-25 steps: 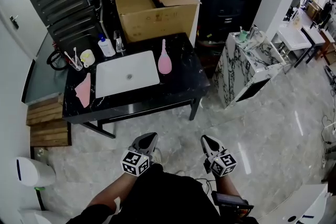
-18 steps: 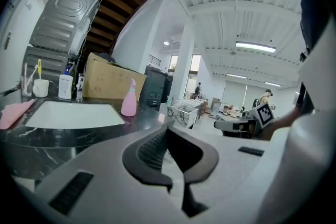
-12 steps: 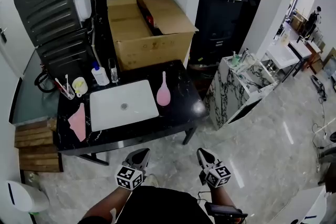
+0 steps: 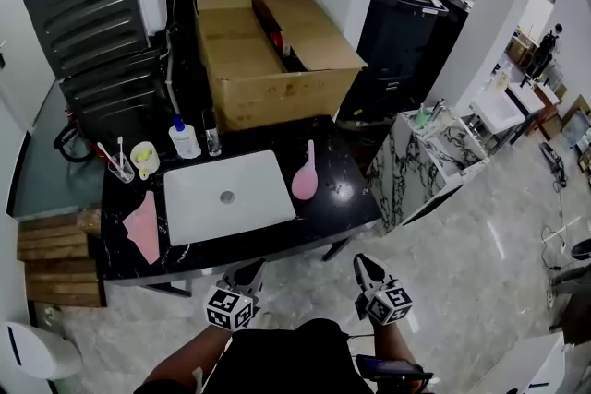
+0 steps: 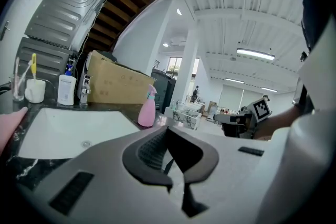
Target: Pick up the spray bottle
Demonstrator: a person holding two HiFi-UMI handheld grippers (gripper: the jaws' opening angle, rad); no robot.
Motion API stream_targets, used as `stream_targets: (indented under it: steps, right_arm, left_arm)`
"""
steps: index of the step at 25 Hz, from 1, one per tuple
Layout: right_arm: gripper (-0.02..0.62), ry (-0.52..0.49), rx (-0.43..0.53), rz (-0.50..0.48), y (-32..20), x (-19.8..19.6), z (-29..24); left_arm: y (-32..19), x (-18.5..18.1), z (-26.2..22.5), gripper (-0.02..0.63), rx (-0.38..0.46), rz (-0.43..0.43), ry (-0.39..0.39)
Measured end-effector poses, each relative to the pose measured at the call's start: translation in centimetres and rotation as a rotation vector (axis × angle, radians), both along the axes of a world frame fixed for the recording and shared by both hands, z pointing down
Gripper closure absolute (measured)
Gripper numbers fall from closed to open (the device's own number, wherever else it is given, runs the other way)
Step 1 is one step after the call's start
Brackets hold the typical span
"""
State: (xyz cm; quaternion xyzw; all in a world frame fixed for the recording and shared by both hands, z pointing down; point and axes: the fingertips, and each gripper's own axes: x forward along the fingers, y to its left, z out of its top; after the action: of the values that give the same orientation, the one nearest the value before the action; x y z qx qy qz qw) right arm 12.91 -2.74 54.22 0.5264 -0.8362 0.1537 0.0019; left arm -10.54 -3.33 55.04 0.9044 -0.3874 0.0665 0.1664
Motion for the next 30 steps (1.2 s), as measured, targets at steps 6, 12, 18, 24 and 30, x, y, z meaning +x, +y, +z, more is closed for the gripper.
stream_targets:
  steps: [6,12,18,24,30]
  right_arm:
    - [0.569,0.024,-0.009,-0.027,-3.4,-1.4,0.1]
    - [0.568,0.008,-0.033,-0.096,-7.3,-3.3,0.8]
    - [0.568,0.013,-0.011,-0.170,-12.7,-3.9,0.4]
    - [0.568,0.036,0.003,-0.222,-17.5,-3.4,0.3]
    - [0.568,0.013,0.004,-0.251,-20.9,-2.3,0.6]
  left_arm:
    - [-1.4,-1.8,0.5,0.598,-0.013,-0.035,0.014]
    - [-2.9,-3.2,1.6,0.598,-0.053,-0.093,0.008]
    - [-6.0,-2.7,1.4,0.598,-0.052,-0.138,-0.004]
    - [-9.9,-1.6,1.1,0.598,-0.048,-0.176,-0.014]
    - [-13.1,-0.1,0.6,0.598,-0.040,-0.200,-0.021]
